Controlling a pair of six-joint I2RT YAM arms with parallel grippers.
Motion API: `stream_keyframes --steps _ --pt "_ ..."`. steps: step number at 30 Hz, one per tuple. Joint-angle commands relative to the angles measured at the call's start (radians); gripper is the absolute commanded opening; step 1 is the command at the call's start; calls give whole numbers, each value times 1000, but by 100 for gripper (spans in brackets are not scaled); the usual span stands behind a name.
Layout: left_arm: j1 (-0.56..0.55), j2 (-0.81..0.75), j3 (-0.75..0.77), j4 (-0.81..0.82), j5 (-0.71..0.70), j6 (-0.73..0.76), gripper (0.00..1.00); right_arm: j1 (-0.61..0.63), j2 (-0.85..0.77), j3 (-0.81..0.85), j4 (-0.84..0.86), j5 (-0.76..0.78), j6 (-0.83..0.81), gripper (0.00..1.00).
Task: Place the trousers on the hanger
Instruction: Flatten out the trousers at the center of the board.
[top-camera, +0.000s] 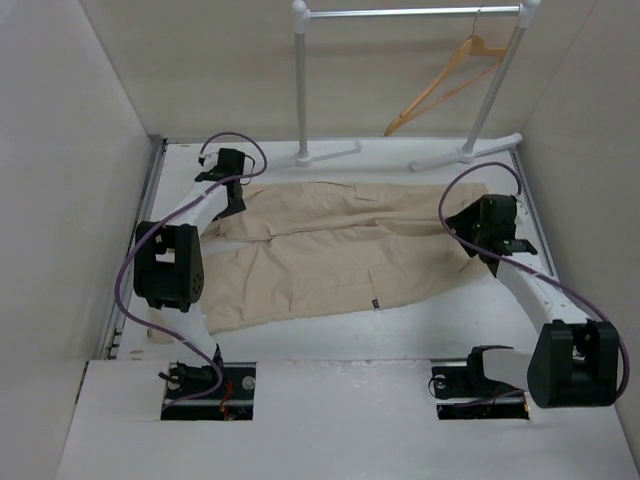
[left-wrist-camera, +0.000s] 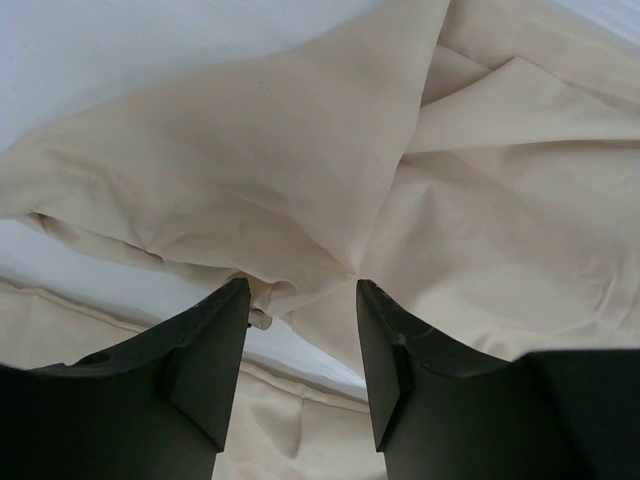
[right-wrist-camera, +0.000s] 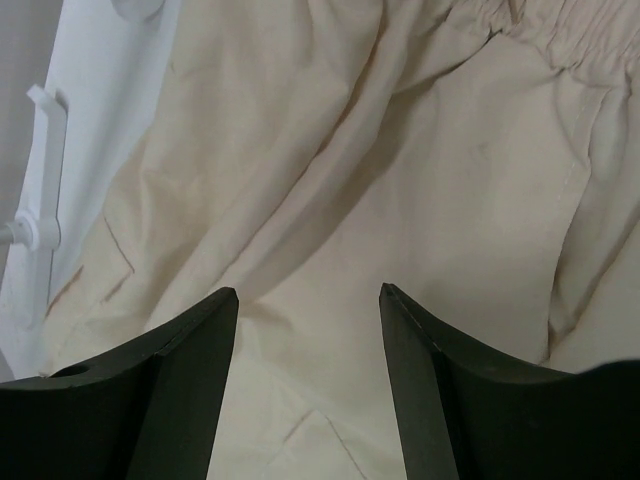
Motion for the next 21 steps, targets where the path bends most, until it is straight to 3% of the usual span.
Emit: stream_keyframes --steps 1,13,17,21 --pt "-2 -4 18 -39 -17 2 43 33 -97 -51 13 5 -8 64" --pt "11 71 51 -70 -34 -8 37 30 -278 -217 -48 -32 -20 65" --pt "27 85 80 -52 -37 -15 8 35 -273 -211 -48 -43 -26 64" --pt "83 57 175 -35 -59 -51 2 44 -275 -225 -62 -41 -16 62"
